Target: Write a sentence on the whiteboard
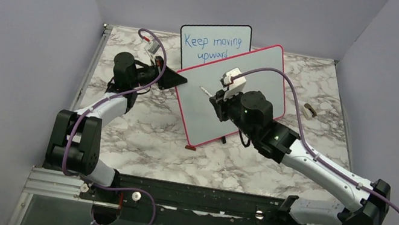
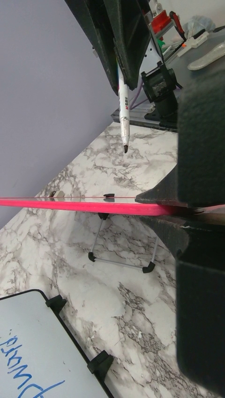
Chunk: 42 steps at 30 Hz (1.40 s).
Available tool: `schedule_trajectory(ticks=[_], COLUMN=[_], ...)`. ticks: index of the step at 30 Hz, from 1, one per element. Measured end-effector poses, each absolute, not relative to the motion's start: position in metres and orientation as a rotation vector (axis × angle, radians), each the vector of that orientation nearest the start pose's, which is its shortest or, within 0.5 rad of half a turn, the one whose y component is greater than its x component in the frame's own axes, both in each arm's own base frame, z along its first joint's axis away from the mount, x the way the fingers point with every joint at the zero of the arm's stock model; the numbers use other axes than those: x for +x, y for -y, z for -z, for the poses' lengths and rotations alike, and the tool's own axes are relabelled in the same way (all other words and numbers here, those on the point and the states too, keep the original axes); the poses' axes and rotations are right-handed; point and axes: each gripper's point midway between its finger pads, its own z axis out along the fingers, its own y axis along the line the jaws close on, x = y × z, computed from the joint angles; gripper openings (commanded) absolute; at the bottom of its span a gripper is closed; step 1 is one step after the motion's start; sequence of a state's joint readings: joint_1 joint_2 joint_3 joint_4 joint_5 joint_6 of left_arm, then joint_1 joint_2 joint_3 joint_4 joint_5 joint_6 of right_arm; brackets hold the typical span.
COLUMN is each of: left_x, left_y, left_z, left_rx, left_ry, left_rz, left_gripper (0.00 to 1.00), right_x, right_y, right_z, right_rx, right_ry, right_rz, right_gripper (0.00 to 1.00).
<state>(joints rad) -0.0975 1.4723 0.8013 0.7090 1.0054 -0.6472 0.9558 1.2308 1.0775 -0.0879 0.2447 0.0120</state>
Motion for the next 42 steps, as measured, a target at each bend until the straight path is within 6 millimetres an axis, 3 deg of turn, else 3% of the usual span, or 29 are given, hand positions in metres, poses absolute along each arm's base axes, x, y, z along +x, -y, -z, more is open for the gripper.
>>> schedule_trajectory(ticks=[8, 17, 42], left_x=[0.354, 0.353, 0.353], left_y=[0.197, 0.196, 0.196], left_z=[-0.243, -0.245, -0.244], left_rx=[0.416, 0.424, 0.425], left_ry=[-1.666, -1.662, -1.664], left_rz=[1.326, 1.313, 1.31], left_gripper=[0.0, 0.0, 0.0], right_x=[0.269, 0.264, 0.267], right_y=[-0.341, -0.364, -0.38], right_z=[-0.297, -0.29, -0.266], right_rx=[-0.721, -0.78, -0.825], right_ry=[-1.658, -1.672, -1.724], right_rz=[-0.386, -0.308, -0.227], right_gripper=[0.01, 0.01, 0.01])
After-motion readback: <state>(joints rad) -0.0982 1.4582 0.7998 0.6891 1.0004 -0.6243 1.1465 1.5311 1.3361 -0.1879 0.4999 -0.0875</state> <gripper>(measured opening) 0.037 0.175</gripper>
